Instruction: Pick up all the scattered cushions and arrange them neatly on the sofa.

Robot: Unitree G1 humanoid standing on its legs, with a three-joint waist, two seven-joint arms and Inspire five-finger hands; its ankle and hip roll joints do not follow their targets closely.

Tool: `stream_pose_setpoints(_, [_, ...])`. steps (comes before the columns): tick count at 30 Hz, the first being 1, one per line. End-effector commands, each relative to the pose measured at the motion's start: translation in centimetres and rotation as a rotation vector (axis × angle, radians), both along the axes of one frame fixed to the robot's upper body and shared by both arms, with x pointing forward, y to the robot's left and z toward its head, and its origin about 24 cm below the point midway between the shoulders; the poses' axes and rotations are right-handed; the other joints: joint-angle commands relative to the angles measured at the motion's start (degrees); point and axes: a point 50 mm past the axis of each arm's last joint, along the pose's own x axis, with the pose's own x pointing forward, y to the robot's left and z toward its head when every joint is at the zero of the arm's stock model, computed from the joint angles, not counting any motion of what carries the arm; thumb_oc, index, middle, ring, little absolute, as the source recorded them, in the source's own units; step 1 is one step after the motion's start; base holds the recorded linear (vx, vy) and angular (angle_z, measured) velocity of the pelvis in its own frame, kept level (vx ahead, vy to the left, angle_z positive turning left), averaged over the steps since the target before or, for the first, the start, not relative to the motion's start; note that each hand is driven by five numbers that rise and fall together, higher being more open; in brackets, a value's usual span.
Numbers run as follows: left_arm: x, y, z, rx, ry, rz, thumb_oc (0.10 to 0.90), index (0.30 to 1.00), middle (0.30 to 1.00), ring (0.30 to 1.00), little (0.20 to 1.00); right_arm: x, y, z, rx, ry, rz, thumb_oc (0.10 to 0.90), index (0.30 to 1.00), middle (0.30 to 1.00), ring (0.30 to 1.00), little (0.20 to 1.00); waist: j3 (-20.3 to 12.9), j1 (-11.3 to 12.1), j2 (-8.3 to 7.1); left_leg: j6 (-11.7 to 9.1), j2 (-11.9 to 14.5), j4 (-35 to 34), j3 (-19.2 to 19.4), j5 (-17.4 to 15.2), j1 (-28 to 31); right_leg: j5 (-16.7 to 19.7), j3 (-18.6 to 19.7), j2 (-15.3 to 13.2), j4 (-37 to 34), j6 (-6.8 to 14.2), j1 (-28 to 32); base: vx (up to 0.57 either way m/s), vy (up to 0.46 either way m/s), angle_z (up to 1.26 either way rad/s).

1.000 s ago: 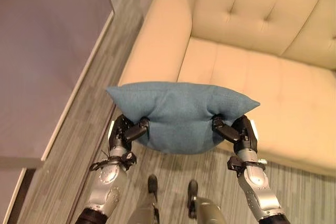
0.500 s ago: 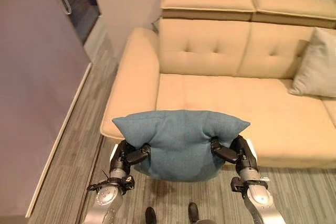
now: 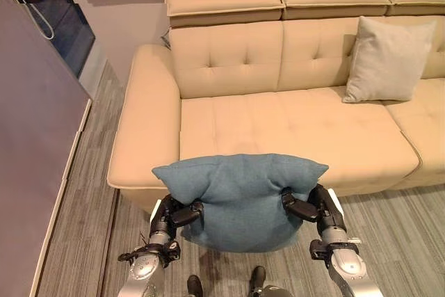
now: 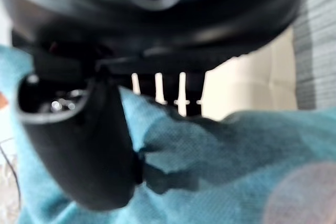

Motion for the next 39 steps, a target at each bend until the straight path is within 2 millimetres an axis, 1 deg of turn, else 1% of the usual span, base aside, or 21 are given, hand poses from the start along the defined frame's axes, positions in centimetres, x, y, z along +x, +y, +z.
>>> stream_pose_setpoints(1, [3.6,-3.1,5.7,-0.076,-0.323,-0.163,0.400,0.300,0.300,0.300,0.300,3.4,3.5,7.0,0.063,-0.397,0.147,0.400,0.300,0.300,0.300,0.300,-0.97,0.43,-3.32,-1.24,-4.17,10.59,-6.39,-9.61,-1.36,-3.62,3.76,-0.19,-3.71,4.37,7.55,0.08,-0.081,-0.05])
stream_pose_setpoints(2, [3.5,-3.4,5.7,-0.076,-0.320,-0.179,0.400,0.300,0.300,0.300,0.300,3.4,3.5,7.1,0.059,-0.393,0.161,0.400,0.300,0.300,0.300,0.300,-1.03,0.84,-3.90,-1.21,-5.78,9.55,-9.01,-9.81,-3.49,-3.52,4.64,-0.05,-4.26,4.46,7.83,0.13,-0.092,-0.09])
stream_pose_setpoints(3, [3.5,-3.4,5.7,-0.071,-0.320,-0.184,0.400,0.300,0.300,0.300,0.300,3.4,3.5,7.0,0.056,-0.389,0.162,0.400,0.300,0.300,0.300,0.300,-1.04,0.93,-4.09,-1.13,-6.29,9.04,-9.49,-9.40,-4.46,-3.43,4.85,0.01,-4.48,4.57,7.96,0.15,-0.051,-0.13])
stream_pose_setpoints(8, [3.7,-3.4,5.8,-0.056,-0.321,-0.189,0.411,0.316,0.316,0.316,0.316,3.4,3.3,6.9,0.049,-0.386,0.143,0.400,0.300,0.300,0.300,0.300,-0.30,2.12,-4.01,-1.35,-7.74,7.28,-9.07,-4.77,-10.65,-4.24,7.00,1.64,-5.48,4.45,9.55,0.12,0.008,-0.32])
stream_pose_setpoints(11, [3.6,-3.0,5.7,-0.047,-0.317,-0.178,0.406,0.309,0.309,0.309,0.309,3.4,3.5,6.9,0.049,-0.386,0.143,0.400,0.300,0.300,0.300,0.300,-1.43,2.65,-3.26,-0.39,-7.38,3.34,-8.40,-4.70,-7.72,-5.91,8.76,2.84,-5.11,4.21,10.60,0.19,0.095,-0.46])
stream_pose_setpoints(13, [3.4,-2.7,5.7,-0.036,-0.316,-0.172,0.400,0.300,0.300,0.300,0.300,3.5,3.8,6.7,0.048,-0.382,0.155,0.400,0.300,0.300,0.300,0.300,-1.99,2.88,-3.32,0.22,-7.74,2.16,-8.64,-4.97,-5.91,-6.61,9.47,2.43,-2.70,4.42,10.53,0.23,0.136,-0.85])
stream_pose_setpoints(15, [3.4,-2.2,5.8,-0.011,-0.319,-0.169,0.400,0.300,0.300,0.300,0.300,3.5,4.4,6.7,0.062,-0.381,0.176,0.400,0.300,0.300,0.300,0.300,-2.46,3.37,-3.46,1.68,-8.05,0.71,-7.11,-6.06,-2.51,-7.12,10.11,1.14,2.17,5.67,9.84,0.22,0.139,-0.75])
stream_pose_setpoints(16, [3.4,-2.2,5.8,-0.011,-0.319,-0.169,0.400,0.300,0.300,0.300,0.300,3.5,4.4,6.7,0.062,-0.381,0.176,0.400,0.300,0.300,0.300,0.300,-2.40,3.48,-3.51,1.70,-8.07,0.65,-6.99,-6.07,-2.38,-7.23,10.24,1.08,2.37,5.70,9.79,0.15,0.113,-0.40])
stream_pose_setpoints(17, [3.4,-1.9,6.0,0.003,-0.328,-0.167,0.400,0.300,0.300,0.300,0.300,3.7,4.8,6.8,0.062,-0.383,0.196,0.400,0.300,0.300,0.300,0.300,-1.98,3.19,-3.17,2.82,-8.02,0.40,-6.68,-6.92,-0.66,-6.10,10.61,0.29,8.64,7.09,7.33,0.11,0.097,-0.27])
stream_pose_setpoints(18, [3.5,-1.8,6.1,0.007,-0.329,-0.164,0.400,0.300,0.300,0.300,0.300,3.8,5.0,6.8,0.069,-0.384,0.200,0.400,0.300,0.300,0.300,0.300,-1.72,3.17,-3.01,3.24,-7.96,0.52,-6.45,-7.19,-0.25,-5.63,10.93,0.07,11.39,7.61,6.03,0.14,0.116,-0.23])
stream_pose_setpoints(21, [3.4,-1.5,6.3,0.008,-0.341,-0.155,0.400,0.300,0.300,0.300,0.300,3.7,5.4,6.7,0.096,-0.381,0.210,0.400,0.300,0.300,0.300,0.300,-1.37,3.25,-2.61,4.03,-8.10,0.80,-5.99,-8.15,0.48,-4.25,10.73,-0.75,14.98,8.68,3.19,0.08,0.038,-0.06])
stream_pose_setpoints(22, [3.4,-1.4,6.4,-0.001,-0.346,-0.148,0.400,0.300,0.300,0.300,0.300,3.7,5.6,6.7,0.098,-0.380,0.219,0.400,0.300,0.300,0.300,0.300,-1.14,3.35,-2.19,4.20,-7.99,0.54,-5.94,-8.94,1.56,-3.55,9.41,-2.10,14.43,8.75,1.16,0.12,0.025,-0.07])
stream_pose_setpoints(24, [3.3,-1.4,6.3,-0.007,-0.342,-0.148,0.400,0.300,0.300,0.300,0.300,3.7,5.6,6.7,0.097,-0.379,0.223,0.400,0.300,0.300,0.300,0.300,-1.06,3.29,-1.86,4.19,-7.84,0.17,-6.03,-9.40,2.22,-3.59,8.56,-2.74,12.96,8.44,0.33,0.14,-0.045,-0.37])
stream_pose_setpoints(25, [3.2,-1.5,6.2,-0.018,-0.338,-0.147,0.400,0.300,0.300,0.300,0.300,3.8,5.7,6.8,0.092,-0.383,0.232,0.400,0.300,0.300,0.300,0.300,-1.03,2.99,-1.68,4.20,-7.81,-0.65,-6.14,-10.31,3.74,-2.23,7.67,-3.76,8.76,7.95,-1.62,0.16,-0.073,-0.16])
stream_pose_setpoints(26, [3.2,-1.5,6.2,-0.019,-0.338,-0.147,0.400,0.300,0.300,0.300,0.300,3.8,5.7,6.8,0.092,-0.383,0.232,0.400,0.300,0.300,0.300,0.300,-0.98,2.95,-1.60,4.18,-7.74,-0.68,-6.19,-10.35,3.84,-2.17,7.59,-3.68,8.58,7.94,-1.43,0.19,-0.089,0.09])
stream_pose_setpoints(28, [3.3,-1.4,6.2,-0.024,-0.341,-0.136,0.400,0.300,0.300,0.300,0.300,3.9,5.7,7.0,0.090,-0.391,0.228,0.400,0.300,0.300,0.300,0.300,-0.53,2.09,-1.56,3.71,-7.79,-1.13,-7.15,-11.37,5.70,0.36,8.39,-4.11,3.17,8.42,-4.00,0.25,-0.128,-0.04])
stream_pose_setpoints(30, [3.4,-1.4,6.4,-0.027,-0.352,-0.140,0.400,0.300,0.300,0.300,0.300,3.9,5.5,7.0,0.085,-0.390,0.221,0.400,0.300,0.300,0.300,0.300,-0.52,1.49,-2.11,3.20,-8.12,-1.11,-8.12,-12.49,7.26,1.62,9.48,-3.93,-0.09,8.97,-3.56,0.24,-0.145,-0.04])
stream_pose_setpoints(32, [3.4,-1.8,6.3,-0.029,-0.350,-0.149,0.400,0.300,0.300,0.300,0.300,3.7,5.4,6.8,0.096,-0.383,0.213,0.400,0.300,0.300,0.300,0.300,-0.93,1.17,-2.73,2.47,-7.69,0.25,-8.47,-13.67,7.76,2.23,9.38,-3.73,-1.08,8.20,-2.08,0.18,-0.152,0.04])
stream_pose_setpoints(34, [3.5,-2.3,6.3,-0.053,-0.353,-0.154,0.400,0.300,0.300,0.300,0.300,3.6,4.9,6.6,0.097,-0.375,0.194,0.400,0.300,0.300,0.300,0.300,-1.44,0.78,-2.67,1.14,-6.67,2.40,-9.02,-14.19,7.51,1.74,8.73,-3.09,-1.87,7.41,-0.62,0.19,-0.203,0.23])
stream_pose_setpoints(36, [3.8,-2.9,6.6,-0.074,-0.361,-0.168,0.400,0.300,0.300,0.300,0.300,3.6,4.3,6.6,0.095,-0.382,0.164,0.400,0.300,0.300,0.300,0.300,-1.29,0.42,-2.94,-1.00,-4.70,9.22,-8.94,-12.12,4.40,0.93,6.93,-2.49,-2.57,6.05,1.57,0.13,-0.235,0.54])
stream_pose_setpoints(39, [3.9,-3.2,6.6,-0.081,-0.361,-0.181,0.400,0.300,0.300,0.300,0.300,3.7,3.9,6.9,0.092,-0.389,0.158,0.400,0.300,0.300,0.300,0.300,-0.68,0.44,-3.32,-1.75,-2.69,18.21,-8.07,-9.51,0.31,-0.42,4.95,-1.55,-4.09,4.38,4.46,0.10,-0.179,0.60])
